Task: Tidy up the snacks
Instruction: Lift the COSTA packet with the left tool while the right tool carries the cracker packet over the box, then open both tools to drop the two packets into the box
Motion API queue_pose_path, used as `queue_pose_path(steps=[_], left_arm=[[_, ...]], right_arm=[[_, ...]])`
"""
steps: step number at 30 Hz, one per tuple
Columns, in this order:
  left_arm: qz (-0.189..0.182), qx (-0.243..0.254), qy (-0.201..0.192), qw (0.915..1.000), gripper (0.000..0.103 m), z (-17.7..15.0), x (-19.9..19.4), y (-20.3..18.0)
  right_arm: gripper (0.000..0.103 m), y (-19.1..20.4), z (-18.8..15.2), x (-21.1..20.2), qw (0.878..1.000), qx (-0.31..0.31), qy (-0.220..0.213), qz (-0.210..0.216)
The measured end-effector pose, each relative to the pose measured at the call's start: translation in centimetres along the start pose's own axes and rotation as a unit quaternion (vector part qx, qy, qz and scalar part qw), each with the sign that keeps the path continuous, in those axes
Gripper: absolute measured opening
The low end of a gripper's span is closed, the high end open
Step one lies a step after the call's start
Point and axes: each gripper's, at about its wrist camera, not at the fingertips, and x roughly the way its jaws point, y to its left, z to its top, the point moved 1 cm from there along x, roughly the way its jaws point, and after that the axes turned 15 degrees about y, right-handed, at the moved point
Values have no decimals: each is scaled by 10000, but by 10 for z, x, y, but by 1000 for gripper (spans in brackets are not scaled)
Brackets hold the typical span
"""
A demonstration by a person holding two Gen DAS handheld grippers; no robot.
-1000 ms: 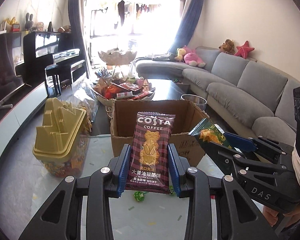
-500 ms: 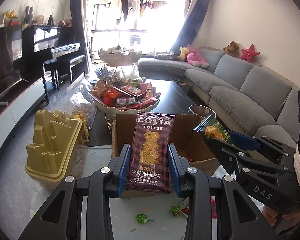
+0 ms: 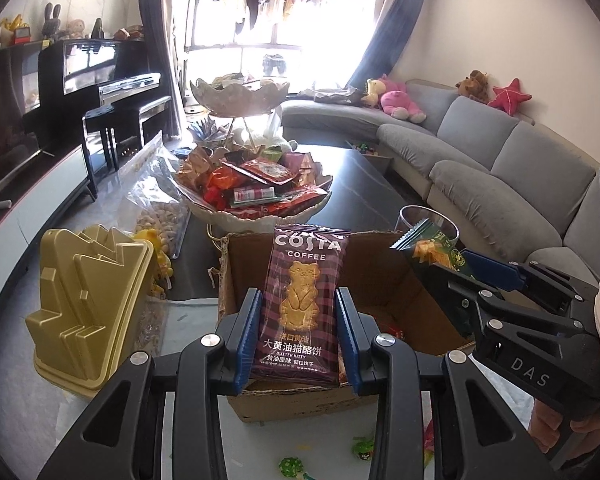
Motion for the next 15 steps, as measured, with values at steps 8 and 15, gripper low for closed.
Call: queue_pose_path(steps=[8,15], left_arm=[[324,61,-133,9994,61,0,-3,-1],[555,101,-305,9979,66,-19,-23,5]], right_arm=[[55,-4,5,14,9997,-79,87,-206],[59,3,-12,5,9987,-211,-31,-470]])
